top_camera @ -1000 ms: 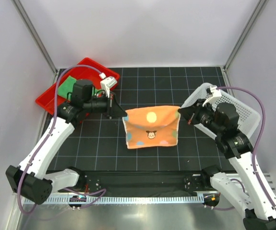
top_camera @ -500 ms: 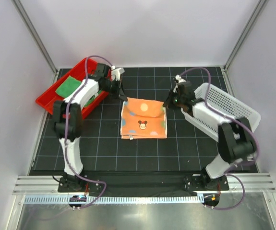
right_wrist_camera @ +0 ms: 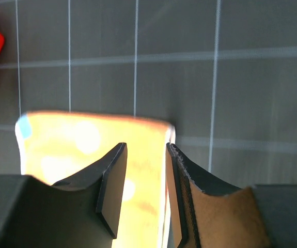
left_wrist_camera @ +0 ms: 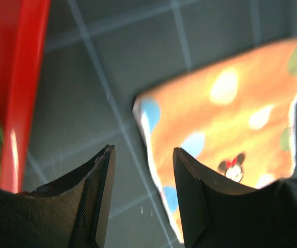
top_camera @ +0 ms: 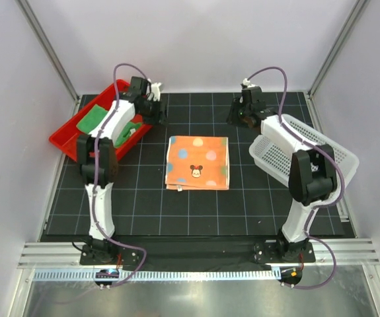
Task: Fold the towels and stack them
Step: Fold the towel
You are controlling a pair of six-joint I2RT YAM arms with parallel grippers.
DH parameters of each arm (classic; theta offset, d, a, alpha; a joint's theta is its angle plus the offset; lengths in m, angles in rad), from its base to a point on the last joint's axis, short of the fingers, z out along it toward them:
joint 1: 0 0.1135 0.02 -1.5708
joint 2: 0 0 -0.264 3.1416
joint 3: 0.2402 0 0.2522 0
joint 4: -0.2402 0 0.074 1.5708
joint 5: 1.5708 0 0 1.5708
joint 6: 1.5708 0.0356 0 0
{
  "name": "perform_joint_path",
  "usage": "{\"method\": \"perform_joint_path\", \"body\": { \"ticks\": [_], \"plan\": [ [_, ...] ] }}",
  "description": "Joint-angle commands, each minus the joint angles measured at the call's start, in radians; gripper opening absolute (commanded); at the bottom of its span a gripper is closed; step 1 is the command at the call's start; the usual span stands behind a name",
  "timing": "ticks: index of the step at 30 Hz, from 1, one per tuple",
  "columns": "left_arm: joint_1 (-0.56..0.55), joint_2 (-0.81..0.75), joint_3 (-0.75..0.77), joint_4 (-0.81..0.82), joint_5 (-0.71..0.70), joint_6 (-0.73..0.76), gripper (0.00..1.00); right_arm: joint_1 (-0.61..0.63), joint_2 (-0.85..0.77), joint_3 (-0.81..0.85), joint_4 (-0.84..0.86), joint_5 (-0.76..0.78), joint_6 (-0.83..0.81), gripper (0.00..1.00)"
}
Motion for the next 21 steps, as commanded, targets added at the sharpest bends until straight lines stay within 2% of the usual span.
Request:
{"method": "perform_joint_path", "body": {
  "ticks": [1, 2, 4, 5, 9, 12, 15, 21],
  "plan": [
    [-0.042, -0.209, -0.21, 0.015, -0.163, -0.043, 0.52, 0.032, -0.147, -0.047, -0.17, 0.045, 0.062, 0.42],
    [-0.067, -0.296, -0.341, 0.035, -0.172, -0.054, 0.52, 0.076, -0.167, -0.067, -0.21, 0.055, 0.079, 0.42],
    [-0.092, -0.373, -0.457, 0.096, -0.194, -0.098, 0.51, 0.121, -0.218, -0.118, -0.244, 0.075, 0.101, 0.42],
    [-0.126, -0.416, -0.58, 0.127, -0.194, -0.117, 0.5, 0.154, -0.229, -0.132, -0.274, 0.078, 0.129, 0.42],
    [-0.187, -0.6, -0.834, 0.287, -0.165, -0.217, 0.49, 0.24, -0.269, -0.251, -0.278, 0.121, 0.173, 0.37],
    [-0.215, -0.651, -0.966, 0.399, -0.105, -0.299, 0.48, 0.277, -0.278, -0.346, -0.244, 0.127, 0.182, 0.35],
    [-0.229, -0.68, -1.054, 0.433, -0.125, -0.336, 0.48, 0.308, -0.292, -0.438, -0.19, 0.134, 0.183, 0.34],
    [-0.23, -0.642, -1.112, 0.423, -0.157, -0.359, 0.47, 0.317, -0.29, -0.56, -0.116, 0.135, 0.205, 0.34]
  ]
}}
